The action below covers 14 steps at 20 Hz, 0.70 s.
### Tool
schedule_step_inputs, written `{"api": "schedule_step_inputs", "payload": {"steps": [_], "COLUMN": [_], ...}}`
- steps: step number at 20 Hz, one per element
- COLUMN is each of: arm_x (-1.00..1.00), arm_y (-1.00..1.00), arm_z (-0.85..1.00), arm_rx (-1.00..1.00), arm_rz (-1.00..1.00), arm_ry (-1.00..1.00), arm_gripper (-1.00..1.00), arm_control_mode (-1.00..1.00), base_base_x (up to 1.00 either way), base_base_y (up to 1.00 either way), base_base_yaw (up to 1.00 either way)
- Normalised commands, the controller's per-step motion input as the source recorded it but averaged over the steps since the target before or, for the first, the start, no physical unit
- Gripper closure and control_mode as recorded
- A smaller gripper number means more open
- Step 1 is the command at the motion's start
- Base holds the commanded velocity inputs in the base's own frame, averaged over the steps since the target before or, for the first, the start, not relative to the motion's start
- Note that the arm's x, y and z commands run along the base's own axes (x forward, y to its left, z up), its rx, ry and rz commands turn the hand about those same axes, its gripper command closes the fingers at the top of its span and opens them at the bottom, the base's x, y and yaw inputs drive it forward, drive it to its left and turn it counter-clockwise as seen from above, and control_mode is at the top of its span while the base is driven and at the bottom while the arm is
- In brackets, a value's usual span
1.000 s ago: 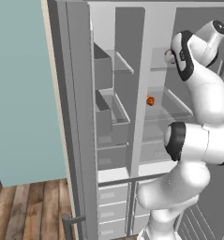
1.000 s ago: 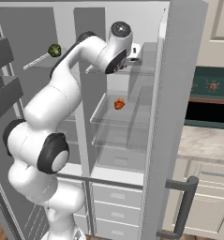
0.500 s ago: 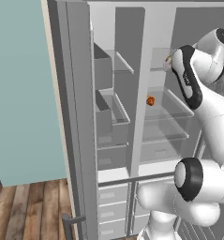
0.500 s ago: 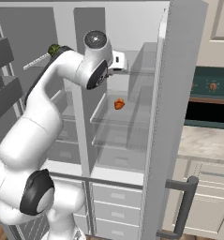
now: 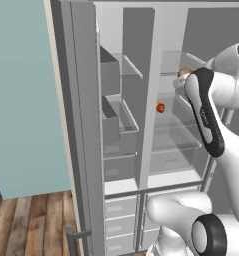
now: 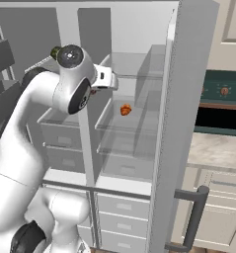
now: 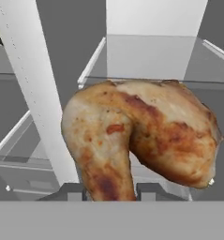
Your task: There's a chicken drumstick in the fridge that needs to be moved to the freezer for freezing. Pick up the chicken drumstick from the fridge, place it on any shelf in the freezer, and close the fridge and freezer doors when done.
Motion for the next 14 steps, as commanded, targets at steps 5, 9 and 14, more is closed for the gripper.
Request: {"api": "schedule_step_inputs", "payload": {"steps": [5, 9, 14], "arm_x": [-0.64, -0.27, -0.16], "arm_y": [0.50, 0.68, 0.66], "arm_z": [-0.17, -0.38, -0.44], "arm_rx": [0.00, -0.02, -0.02], "arm_rz": [0.16, 0.20, 0.22], "arm_ry": [0.00, 0.00, 0.00], "arm_gripper": [1.00, 1.00, 1.00], "arm_control_mode": [-1.00, -1.00, -1.00], "base_base_x": [0.00, 0.00, 0.00], "base_base_y": [0.00, 0.00, 0.00], "base_base_yaw": [0.00, 0.00, 0.00]}}
